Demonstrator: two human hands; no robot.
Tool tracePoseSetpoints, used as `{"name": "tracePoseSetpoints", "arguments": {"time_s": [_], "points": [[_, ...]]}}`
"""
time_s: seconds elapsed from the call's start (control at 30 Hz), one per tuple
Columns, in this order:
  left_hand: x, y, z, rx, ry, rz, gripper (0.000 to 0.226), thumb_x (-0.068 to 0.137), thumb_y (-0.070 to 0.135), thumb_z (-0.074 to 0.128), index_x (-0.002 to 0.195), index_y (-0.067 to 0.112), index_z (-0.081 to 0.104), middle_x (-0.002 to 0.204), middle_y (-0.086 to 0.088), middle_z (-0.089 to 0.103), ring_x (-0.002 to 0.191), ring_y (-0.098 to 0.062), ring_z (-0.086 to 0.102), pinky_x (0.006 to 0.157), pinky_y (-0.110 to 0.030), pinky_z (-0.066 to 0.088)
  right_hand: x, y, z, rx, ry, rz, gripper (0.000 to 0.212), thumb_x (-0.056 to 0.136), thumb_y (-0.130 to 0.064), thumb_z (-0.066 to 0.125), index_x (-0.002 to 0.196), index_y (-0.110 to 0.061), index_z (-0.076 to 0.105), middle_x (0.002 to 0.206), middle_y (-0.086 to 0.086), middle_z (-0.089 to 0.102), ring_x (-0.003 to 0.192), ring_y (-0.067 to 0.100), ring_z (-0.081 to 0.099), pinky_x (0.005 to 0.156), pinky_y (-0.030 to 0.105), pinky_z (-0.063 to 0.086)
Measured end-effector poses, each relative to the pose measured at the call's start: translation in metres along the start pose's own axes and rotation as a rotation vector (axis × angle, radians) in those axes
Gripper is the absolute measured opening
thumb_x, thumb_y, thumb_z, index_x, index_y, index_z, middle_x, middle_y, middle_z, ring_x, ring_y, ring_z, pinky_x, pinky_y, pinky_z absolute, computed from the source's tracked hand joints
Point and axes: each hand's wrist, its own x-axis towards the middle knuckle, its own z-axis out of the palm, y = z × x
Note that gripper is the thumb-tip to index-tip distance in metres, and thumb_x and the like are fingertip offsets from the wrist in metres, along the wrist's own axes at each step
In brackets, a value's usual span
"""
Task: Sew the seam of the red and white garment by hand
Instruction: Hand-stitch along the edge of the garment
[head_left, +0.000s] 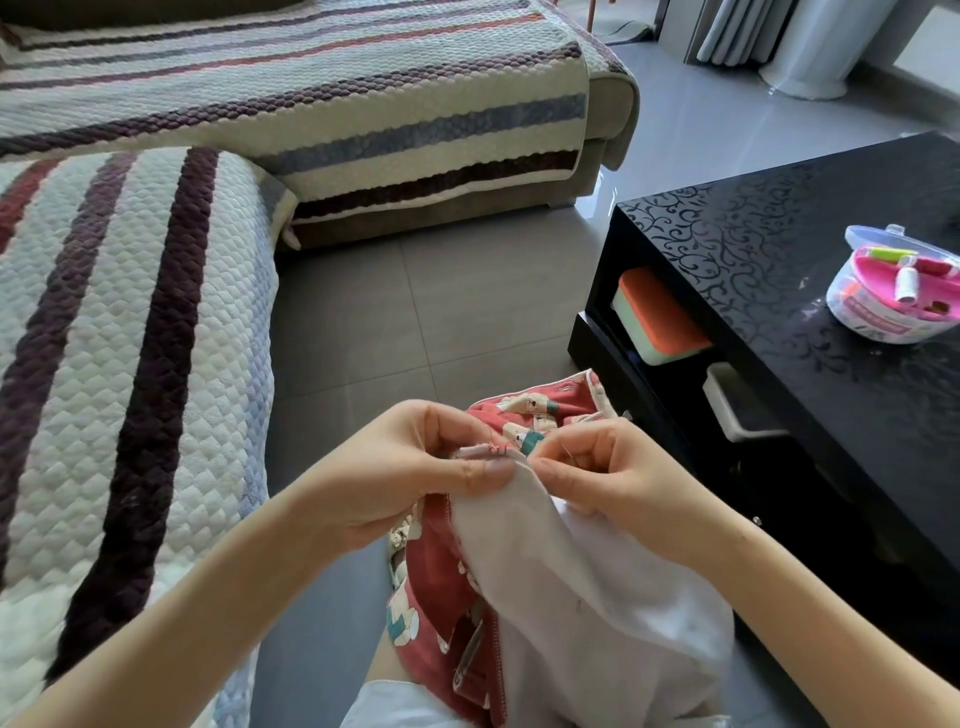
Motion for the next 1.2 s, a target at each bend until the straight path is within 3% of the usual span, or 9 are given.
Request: {"name": "tracePoseSetpoints", "arguments": {"time_s": [0.1,0.2,0.33,0.57,0.63,0.77,0.87,0.97,1.2], "points": [[0.000,0.001,0.002,-0.014,-0.003,0.004,0.011,0.070,0.009,0.070,0.078,0.007,0.077,0.075,-0.008,0.072,0.069,-0.014,0.068,0.061,-0.020,0.053,-0.003,0.000,-0.004,-0.029,-0.036,-0.027,0.046,0.079,-0.044,0.072,0.076,0.001,0.066,0.063,0.002,0.047,0.055,0.016,0.035,0.052,0.020,0.023],[-0.001,0.003,0.004,0.014,-0.025,-0.004,0.010,0.070,0.010,0.073,0.079,0.007,0.077,0.076,-0.008,0.073,0.071,-0.015,0.069,0.062,-0.021,0.053,-0.005,-0.004,-0.006,0.003,-0.074,-0.011,0.014,0.080,-0.016,0.067,0.065,-0.014,0.068,0.057,-0.006,0.053,0.052,0.000,0.045,0.053,0.007,0.036],[-0.007,0.009,0.008,0.087,-0.002,-0.019,0.009,0.060,0.013,0.079,0.068,0.013,0.077,0.066,-0.003,0.070,0.060,-0.011,0.066,0.055,-0.019,0.052,-0.012,-0.012,-0.014,-0.024,-0.048,-0.020,0.014,0.075,-0.018,0.075,0.064,-0.015,0.065,0.051,0.005,0.044,0.049,0.006,0.039,0.051,0.013,0.034],[-0.008,0.005,0.011,0.146,-0.057,0.031,0.013,0.070,0.019,0.076,0.074,0.007,0.076,0.069,-0.003,0.069,0.065,-0.009,0.062,0.059,-0.018,0.050,-0.035,-0.013,0.001,-0.801,0.310,-0.446,0.020,0.078,-0.030,0.068,0.067,-0.017,0.058,0.049,-0.024,0.019,0.043,-0.004,0.027,0.049,0.002,0.022],[-0.010,0.004,0.013,0.086,-0.126,0.039,0.007,0.075,0.012,0.069,0.075,0.011,0.076,0.070,0.001,0.069,0.066,-0.006,0.063,0.060,-0.016,0.049,-0.039,-0.009,0.005,-0.742,0.304,-0.436,0.017,0.077,-0.034,0.068,0.075,-0.022,0.056,0.048,-0.020,0.020,0.043,-0.003,0.026,0.049,0.004,0.022],[-0.012,0.002,0.014,0.097,-0.156,0.060,0.010,0.079,0.008,0.064,0.079,0.004,0.073,0.072,-0.003,0.064,0.068,-0.009,0.059,0.062,-0.017,0.049,-0.038,-0.013,-0.005,-0.134,0.087,-0.124,0.026,0.075,-0.042,0.071,0.094,-0.024,0.069,0.047,-0.004,0.027,0.044,0.008,0.023,0.045,0.017,0.021],[-0.012,0.004,0.014,0.080,-0.163,0.067,0.012,0.081,0.010,0.062,0.083,0.007,0.073,0.076,-0.003,0.066,0.071,-0.010,0.061,0.064,-0.018,0.050,-0.032,-0.007,-0.004,-0.153,0.033,-0.121,0.034,0.078,-0.046,0.072,0.086,-0.013,0.071,0.047,0.010,0.032,0.044,0.020,0.024,0.045,0.027,0.019],[-0.013,0.005,0.015,0.117,-0.116,0.078,0.011,0.081,0.012,0.061,0.081,0.008,0.071,0.075,-0.003,0.063,0.072,-0.010,0.058,0.064,-0.016,0.048,-0.032,-0.007,-0.002,-0.263,0.106,-0.176,0.018,0.072,-0.033,0.075,0.072,-0.017,0.066,0.046,-0.008,0.030,0.045,0.003,0.024,0.046,0.016,0.021],[-0.013,0.001,0.032,0.161,-0.008,0.130,0.003,0.070,0.018,0.071,0.072,0.020,0.072,0.071,0.005,0.066,0.065,-0.005,0.059,0.058,-0.015,0.045,-0.045,-0.023,0.003,-0.281,0.288,-0.090,0.044,0.061,-0.026,0.087,0.054,-0.003,0.051,0.041,-0.008,0.037,0.039,0.002,0.028,0.041,0.012,0.024]]}}
